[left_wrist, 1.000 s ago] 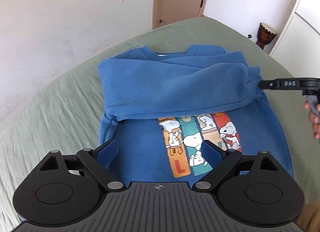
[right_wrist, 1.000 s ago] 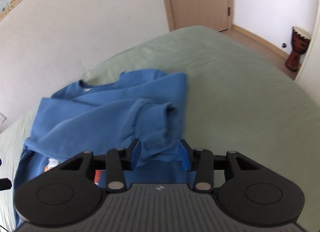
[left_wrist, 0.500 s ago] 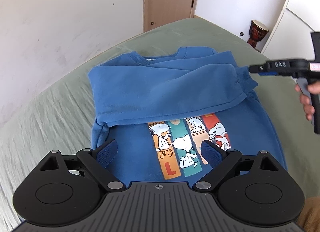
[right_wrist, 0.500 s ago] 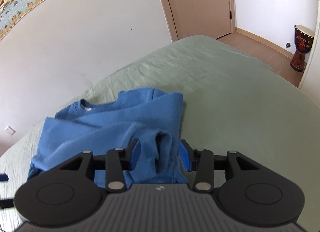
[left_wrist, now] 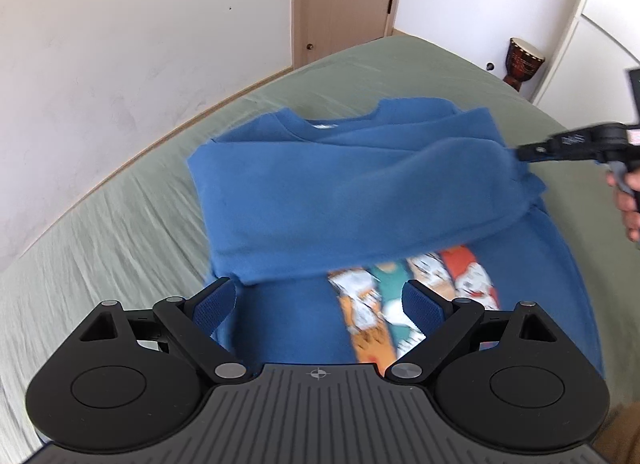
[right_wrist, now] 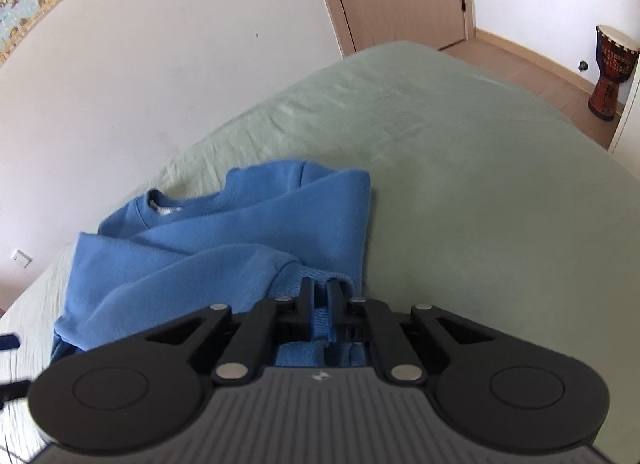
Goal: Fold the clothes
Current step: 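Release the sleeve and move the left gripper to the sweatshirt's side, then grasp the sweatshirt side with the left gripper and fold it inward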
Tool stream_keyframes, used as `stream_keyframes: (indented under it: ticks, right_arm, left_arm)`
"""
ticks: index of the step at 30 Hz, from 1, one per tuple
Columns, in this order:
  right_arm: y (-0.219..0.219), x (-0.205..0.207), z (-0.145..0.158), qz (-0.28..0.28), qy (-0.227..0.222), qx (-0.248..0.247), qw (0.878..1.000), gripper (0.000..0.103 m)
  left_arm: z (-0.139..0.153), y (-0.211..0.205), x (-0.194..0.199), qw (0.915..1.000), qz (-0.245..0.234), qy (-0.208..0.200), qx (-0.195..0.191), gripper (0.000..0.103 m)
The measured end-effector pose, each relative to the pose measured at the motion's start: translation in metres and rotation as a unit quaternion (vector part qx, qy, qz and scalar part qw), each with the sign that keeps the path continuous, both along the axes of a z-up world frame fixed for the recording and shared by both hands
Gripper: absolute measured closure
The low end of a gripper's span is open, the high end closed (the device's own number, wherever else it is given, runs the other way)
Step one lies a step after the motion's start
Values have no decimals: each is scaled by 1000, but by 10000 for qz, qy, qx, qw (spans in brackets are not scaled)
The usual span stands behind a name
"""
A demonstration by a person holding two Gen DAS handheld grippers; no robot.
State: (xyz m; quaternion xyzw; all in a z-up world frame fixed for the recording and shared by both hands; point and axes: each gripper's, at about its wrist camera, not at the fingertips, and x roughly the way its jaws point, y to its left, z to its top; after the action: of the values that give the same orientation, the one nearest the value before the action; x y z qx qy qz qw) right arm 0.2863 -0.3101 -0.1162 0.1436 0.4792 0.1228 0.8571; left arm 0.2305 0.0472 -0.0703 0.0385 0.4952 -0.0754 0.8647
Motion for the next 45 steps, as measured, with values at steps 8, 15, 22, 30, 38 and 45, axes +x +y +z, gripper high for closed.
stream_keyframes:
  ticks: [8,15,22,30,38,45]
  right_arm:
    - [-10,-1,7,168,-141,17,9998,51]
    - [5,5,0,692,-57,-158,9975,49]
    - [8,16,-8,913,93,-173,9956,49]
    - [10,17,-17,842,117,-173,9962,50]
    - [7,12,-18,691,79,-229,9973,88]
    - [2,5,3,625,-184,-136,9978,91]
  left_arm:
    - [-5,43,89,9989,-462,-9,-97,12]
    - [-25,20,130,9692,-2247,338,953,13]
    - [-34,5,135,9305,-3209,362,1728,14]
    - [-50,4,153,9413,-2968,352,1569,25]
    - [-54,-2,140,9442,-2982,344,1355,78]
    - [-37,13,136,9551,-2638,139,1343,95]
